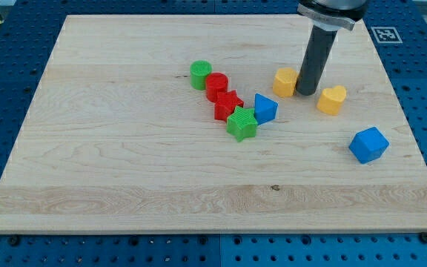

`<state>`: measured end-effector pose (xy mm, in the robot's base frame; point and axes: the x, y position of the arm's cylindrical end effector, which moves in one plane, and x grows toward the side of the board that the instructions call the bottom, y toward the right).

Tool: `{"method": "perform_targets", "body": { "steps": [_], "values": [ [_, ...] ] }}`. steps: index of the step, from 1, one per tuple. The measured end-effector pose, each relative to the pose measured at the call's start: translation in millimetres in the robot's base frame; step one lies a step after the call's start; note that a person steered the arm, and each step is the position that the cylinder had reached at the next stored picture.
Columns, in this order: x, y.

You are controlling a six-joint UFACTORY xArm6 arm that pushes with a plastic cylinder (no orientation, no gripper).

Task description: Move the yellow heart up

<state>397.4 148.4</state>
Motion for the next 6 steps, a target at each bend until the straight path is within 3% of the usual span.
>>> {"method": "perform_targets", "body": {
  "steps": [3, 6],
  "values": [
    [65.9, 21.8],
    [29.1, 35.7]
  ]
}}
